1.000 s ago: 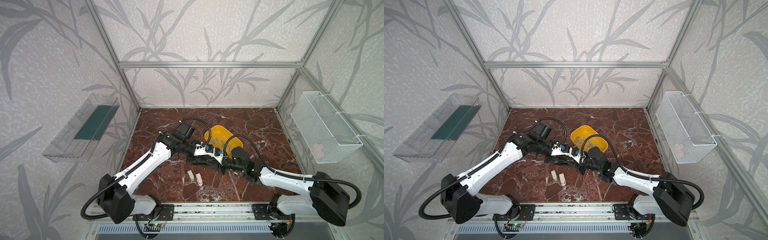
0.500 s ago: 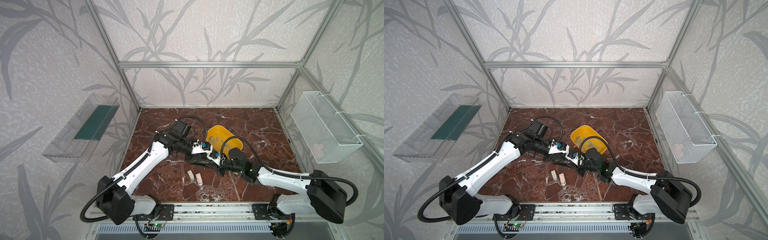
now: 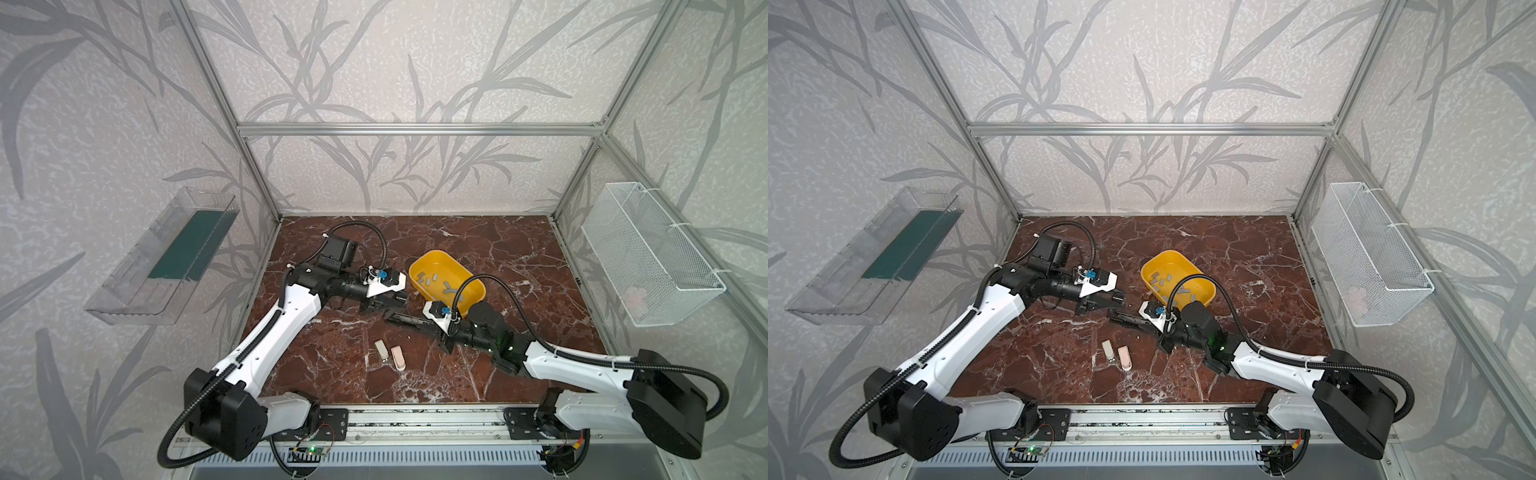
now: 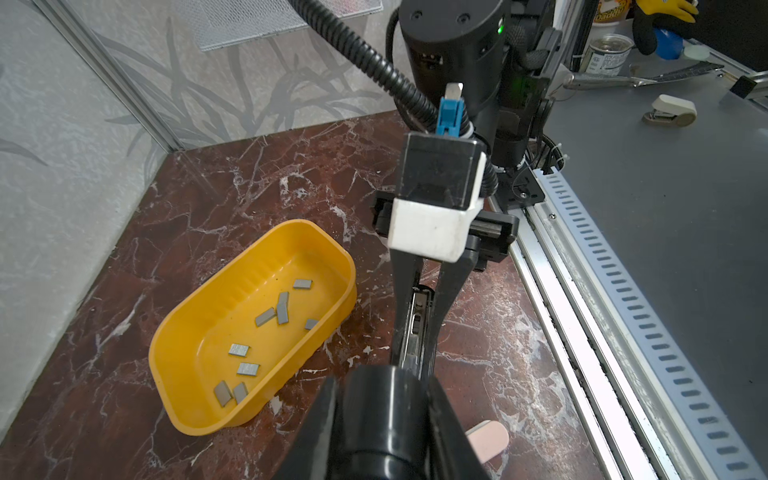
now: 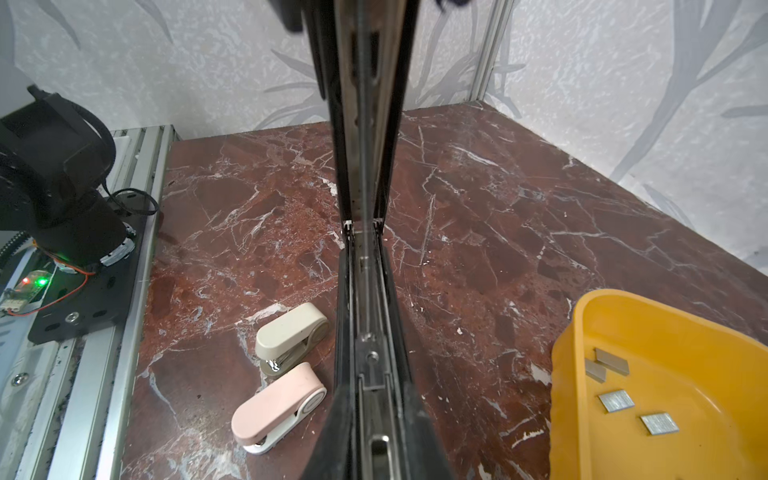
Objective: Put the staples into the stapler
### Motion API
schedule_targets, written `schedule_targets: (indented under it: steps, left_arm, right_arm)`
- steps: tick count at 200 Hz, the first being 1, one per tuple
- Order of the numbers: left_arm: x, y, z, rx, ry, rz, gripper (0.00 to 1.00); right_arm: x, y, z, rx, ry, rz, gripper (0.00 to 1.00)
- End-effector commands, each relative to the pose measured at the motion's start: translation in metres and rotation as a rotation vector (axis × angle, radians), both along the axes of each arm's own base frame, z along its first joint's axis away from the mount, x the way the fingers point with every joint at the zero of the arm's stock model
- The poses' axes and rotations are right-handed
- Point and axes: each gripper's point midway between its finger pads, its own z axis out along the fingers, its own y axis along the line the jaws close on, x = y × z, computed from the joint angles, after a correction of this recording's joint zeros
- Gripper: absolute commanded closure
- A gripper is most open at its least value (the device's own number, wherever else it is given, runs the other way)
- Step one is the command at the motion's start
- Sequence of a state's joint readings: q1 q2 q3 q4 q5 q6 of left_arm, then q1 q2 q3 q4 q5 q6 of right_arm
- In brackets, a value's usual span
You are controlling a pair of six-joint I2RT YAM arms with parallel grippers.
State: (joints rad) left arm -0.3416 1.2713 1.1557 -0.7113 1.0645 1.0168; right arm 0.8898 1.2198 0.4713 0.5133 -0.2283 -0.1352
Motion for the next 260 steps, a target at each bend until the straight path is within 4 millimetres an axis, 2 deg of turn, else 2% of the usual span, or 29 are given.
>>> schedule_targets:
  steps: [1, 63, 110, 183, 198, 212, 229, 260]
  left_arm:
    - [0.037, 0.016, 0.027, -0.059, -0.126, 0.130, 1.00]
    - [0.064, 0.043, 0.034, -0.125, -0.094, 0.238, 1.00]
    - [0.083, 0.057, 0.033, -0.143, -0.069, 0.308, 1.00]
    - [0.112, 0.073, 0.012, -0.048, -0.114, 0.469, 1.00]
    - [0.123, 0.080, 0.008, -0.026, -0.128, 0.537, 0.83]
    - [0.129, 0.085, 0.001, 0.016, -0.140, 0.579, 0.76]
    - [0.132, 0.086, -0.007, 0.063, -0.171, 0.605, 0.62]
    - [0.133, 0.086, -0.010, 0.083, -0.179, 0.614, 0.50]
  right_arm:
    - [0.002, -0.009, 0.000, 0.015, -0.010, -0.042, 1.00]
    - [0.000, -0.019, 0.017, 0.130, -0.052, -0.056, 1.00]
    - [0.001, -0.030, 0.031, 0.196, -0.096, -0.089, 1.00]
    - [0.004, -0.044, 0.040, 0.240, -0.131, -0.150, 1.00]
    - [0.006, -0.046, 0.040, 0.241, -0.137, -0.165, 1.00]
    - [0.006, -0.048, 0.041, 0.248, -0.140, -0.172, 1.00]
    - [0.006, -0.048, 0.042, 0.253, -0.143, -0.173, 1.00]
    - [0.005, -0.050, 0.044, 0.259, -0.146, -0.179, 1.00]
